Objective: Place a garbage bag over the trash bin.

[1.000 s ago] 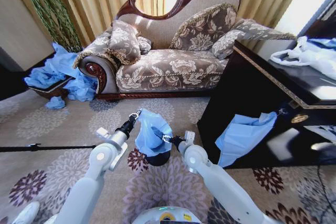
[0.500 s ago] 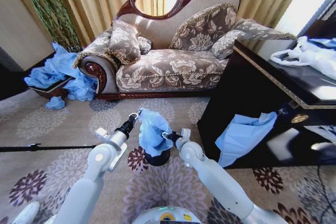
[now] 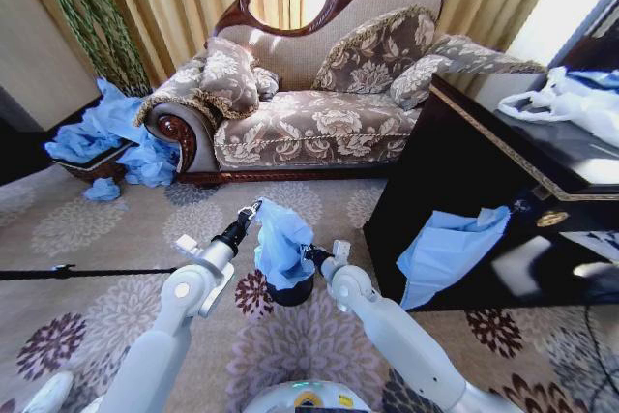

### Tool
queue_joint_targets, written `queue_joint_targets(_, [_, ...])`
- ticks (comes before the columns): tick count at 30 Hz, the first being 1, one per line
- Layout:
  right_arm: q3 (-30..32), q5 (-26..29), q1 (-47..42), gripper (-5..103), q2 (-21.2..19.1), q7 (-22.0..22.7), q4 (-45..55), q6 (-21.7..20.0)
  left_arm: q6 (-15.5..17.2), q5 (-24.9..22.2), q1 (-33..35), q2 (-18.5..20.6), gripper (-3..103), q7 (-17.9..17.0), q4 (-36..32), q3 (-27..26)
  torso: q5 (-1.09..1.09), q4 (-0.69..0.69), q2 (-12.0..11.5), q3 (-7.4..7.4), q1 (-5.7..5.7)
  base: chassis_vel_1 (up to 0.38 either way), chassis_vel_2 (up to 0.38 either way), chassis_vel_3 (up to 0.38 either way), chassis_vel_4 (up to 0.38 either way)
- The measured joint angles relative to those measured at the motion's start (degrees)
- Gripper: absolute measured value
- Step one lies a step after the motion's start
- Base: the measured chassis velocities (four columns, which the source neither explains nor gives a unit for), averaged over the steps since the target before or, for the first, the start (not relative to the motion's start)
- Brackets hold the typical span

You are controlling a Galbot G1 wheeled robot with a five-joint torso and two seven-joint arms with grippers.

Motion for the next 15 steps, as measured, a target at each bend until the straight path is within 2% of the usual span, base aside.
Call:
queue_joint_targets(2, [0.28,1.48,-0.37,2,-0.17,-0.03,0.73,0.12,0.00,0.00,-0.37,0.01,0,0.00,0.24,0.14,0.00,0.00,0.00,0.00,0.00,0.000,0.000,0.000,0.000])
queue_joint_targets(5, [1.77,7.45,-2.22,0,-1.04,-0.05,3.71,0.29,0.00,0.00,-1.38,0.00,0,0.00,0.77,0.52,0.00,-0.01,0.00,0.00,0.00,0.000,0.000,0.000,0.000])
queue_joint_targets(10, [3.66,9.50,-4.58,0,-2.32,-0.15,6.65,0.65,0.00,0.00,-2.01,0.09,0,0.00,0.97,0.87,0.01,-0.01,0.00,0.00,0.00,0.000,0.000,0.000,0.000])
queue_joint_targets(15, [6.82,11.37,-6.47,0,-5.61,0.45,12.51,0.25,0.00,-0.02,-2.18,0.13,0,-0.15,0.85,1.32,0.00,-0.01,0.00,0.00,0.00,0.000,0.000,0.000,0.000])
